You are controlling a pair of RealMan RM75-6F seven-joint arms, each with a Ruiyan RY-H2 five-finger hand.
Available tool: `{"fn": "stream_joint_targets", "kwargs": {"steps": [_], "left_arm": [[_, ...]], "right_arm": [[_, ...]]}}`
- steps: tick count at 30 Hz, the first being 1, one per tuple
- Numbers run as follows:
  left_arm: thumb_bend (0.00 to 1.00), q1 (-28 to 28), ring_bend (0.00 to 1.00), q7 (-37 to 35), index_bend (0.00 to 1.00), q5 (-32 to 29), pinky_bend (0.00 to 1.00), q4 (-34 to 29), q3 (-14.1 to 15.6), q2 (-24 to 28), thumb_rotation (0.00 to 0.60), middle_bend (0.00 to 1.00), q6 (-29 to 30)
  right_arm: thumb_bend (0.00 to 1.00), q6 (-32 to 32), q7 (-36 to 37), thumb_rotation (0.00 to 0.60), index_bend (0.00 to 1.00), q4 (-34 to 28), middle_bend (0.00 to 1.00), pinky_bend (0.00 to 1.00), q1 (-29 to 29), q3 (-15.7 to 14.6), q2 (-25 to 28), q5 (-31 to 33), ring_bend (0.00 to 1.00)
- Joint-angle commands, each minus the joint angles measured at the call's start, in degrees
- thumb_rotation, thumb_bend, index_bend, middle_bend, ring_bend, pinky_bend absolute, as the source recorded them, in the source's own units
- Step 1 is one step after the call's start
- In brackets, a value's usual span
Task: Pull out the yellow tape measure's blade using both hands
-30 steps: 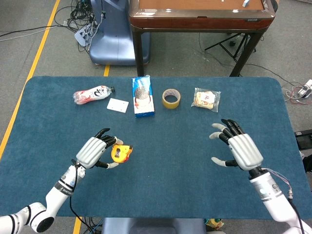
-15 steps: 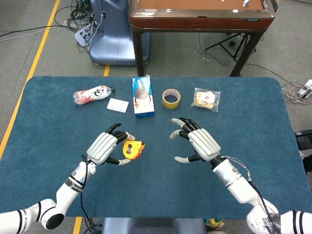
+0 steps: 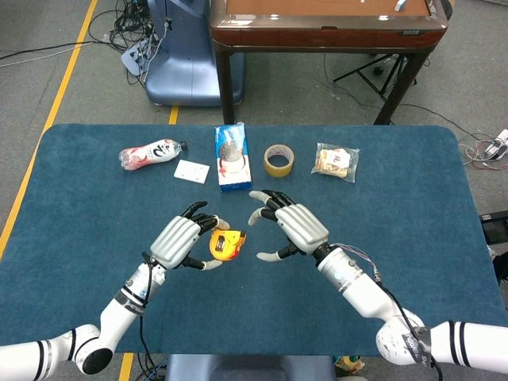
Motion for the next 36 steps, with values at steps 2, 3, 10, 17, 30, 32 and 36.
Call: {"fn": "stream_joint_targets", "kwargs": {"steps": [2,3,10,17,30,32,36], "left_arm": [[0.17,-0.1,0.34,0.0,0.51,0.0,0.08,-0.1,-0.1,0.1,0.6,0.52,0.2],[0.17,-0.1,0.34,0.0,0.51,-0.1,0.08,-0.1,-0.2,0.1,0.6,0.52,0.3],[0.17,-0.4,0.34,-0.3,0.51,-0.3,0.08,-0.6,-0.1,0.4,0.6,0.52,0.1],[0.17,-0.7,0.34,-0.4,0.51,-0.5,0.08,-0.7,-0.2,0.3,0.6,0.52,0.0],[0.17,-1.1,0.34,-0.3,0.51,-1.6,0.08,0.1,-0.3,0.4,0.6,0.52,-0.2],[0.17,-1.1,0.34,-0.4,0.51,-1.7,0.08,0.2,-0.2,0.5,0.6,0.52,-0.2],[0.17,-1.1,0.34,-0.5,0.51,-1.9,0.08,0.6,-0.2,0.5,0.6,0.52,-0.1]], "right_arm": [[0.21,-0.3,-0.8,0.6,0.39,0.0,0.08,0.0,1.5,-0.2,-0.7,1.8,0.0],[0.21,-0.1,-1.0,0.6,0.39,0.1,0.08,0.0,1.8,-0.2,-0.9,2.1,0.0],[0.21,0.8,-1.3,0.6,0.39,0.3,0.08,0.0,3.2,-0.6,-1.7,3.7,0.0],[0.21,0.7,-1.1,0.6,0.39,0.9,0.08,0.0,4.4,-1.0,-2.2,5.0,0.0],[0.21,1.8,-0.1,0.6,0.48,0.9,0.11,0.0,4.8,-2.0,-2.3,5.1,0.0],[0.21,1.9,0.0,0.6,0.49,0.9,0.12,0.0,4.8,-2.2,-2.2,5.1,0.0],[0.21,2.2,0.1,0.6,0.52,1.1,0.14,0.0,4.8,-2.5,-2.1,5.1,0.0]]}}
